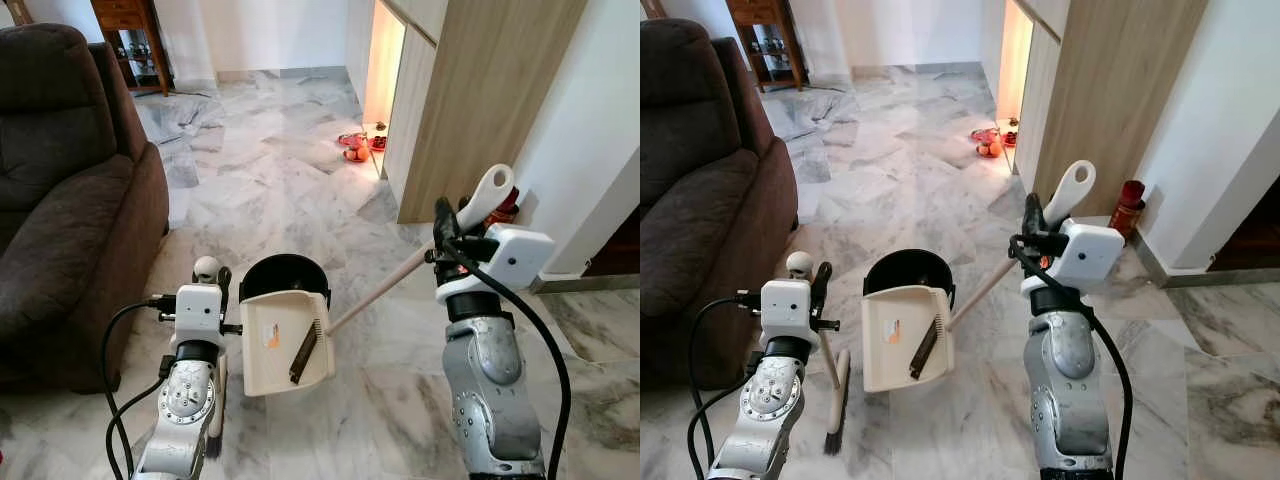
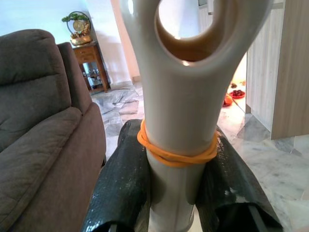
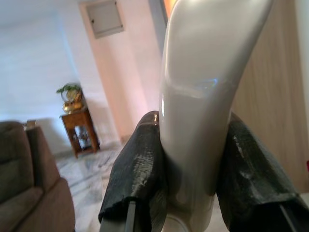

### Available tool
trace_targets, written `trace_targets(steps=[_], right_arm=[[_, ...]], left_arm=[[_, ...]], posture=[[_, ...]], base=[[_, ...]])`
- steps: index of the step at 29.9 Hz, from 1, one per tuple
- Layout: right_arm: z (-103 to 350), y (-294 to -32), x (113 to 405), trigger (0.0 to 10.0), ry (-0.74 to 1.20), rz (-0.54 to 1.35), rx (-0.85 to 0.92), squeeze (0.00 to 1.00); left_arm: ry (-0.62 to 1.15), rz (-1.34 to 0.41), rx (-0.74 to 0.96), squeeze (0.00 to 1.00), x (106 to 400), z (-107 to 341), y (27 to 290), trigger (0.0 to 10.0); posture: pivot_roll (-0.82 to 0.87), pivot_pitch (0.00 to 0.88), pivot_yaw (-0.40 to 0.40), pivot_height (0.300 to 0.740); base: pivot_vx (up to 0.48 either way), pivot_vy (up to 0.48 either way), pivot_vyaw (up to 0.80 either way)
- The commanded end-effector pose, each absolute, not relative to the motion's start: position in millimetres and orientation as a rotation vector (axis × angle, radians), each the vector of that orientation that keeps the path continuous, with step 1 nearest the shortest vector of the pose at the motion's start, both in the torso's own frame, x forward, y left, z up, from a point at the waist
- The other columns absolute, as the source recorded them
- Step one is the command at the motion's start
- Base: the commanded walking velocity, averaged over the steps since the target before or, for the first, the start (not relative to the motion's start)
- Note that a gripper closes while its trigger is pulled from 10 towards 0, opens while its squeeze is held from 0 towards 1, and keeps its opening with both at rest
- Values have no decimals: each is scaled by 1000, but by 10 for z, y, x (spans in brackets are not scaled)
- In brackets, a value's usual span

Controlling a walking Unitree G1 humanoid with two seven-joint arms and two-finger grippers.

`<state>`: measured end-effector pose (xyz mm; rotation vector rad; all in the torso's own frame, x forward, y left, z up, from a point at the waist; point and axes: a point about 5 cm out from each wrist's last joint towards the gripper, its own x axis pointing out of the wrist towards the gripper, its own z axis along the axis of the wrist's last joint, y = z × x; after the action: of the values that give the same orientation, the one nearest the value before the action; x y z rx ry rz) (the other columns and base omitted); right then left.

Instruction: Sweep floor

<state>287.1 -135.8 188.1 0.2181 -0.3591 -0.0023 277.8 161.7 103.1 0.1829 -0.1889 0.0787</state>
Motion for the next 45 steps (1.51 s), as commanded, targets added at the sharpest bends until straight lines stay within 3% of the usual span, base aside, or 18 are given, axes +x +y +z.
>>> trace_targets(steps=[1, 18, 45], right_arm=[[2116, -1351, 2866, 10000, -466, -8, 265, 0], [2172, -1338, 2993, 10000, -491, 6, 265, 0], [2132, -1319, 3017, 10000, -471, 19, 286, 0]], left_arm=[[-265, 119, 194, 0, 2774, 1187, 1684, 10000], [-243, 276, 268, 0, 2506, 1156, 2044, 10000], [-235, 278, 255, 0, 2508, 1158, 2025, 10000]], posture=[[51, 0, 33, 740], [96, 0, 15, 740], [96, 0, 14, 740]], base=[[0, 0, 0], [47, 0, 0], [371, 0, 0]])
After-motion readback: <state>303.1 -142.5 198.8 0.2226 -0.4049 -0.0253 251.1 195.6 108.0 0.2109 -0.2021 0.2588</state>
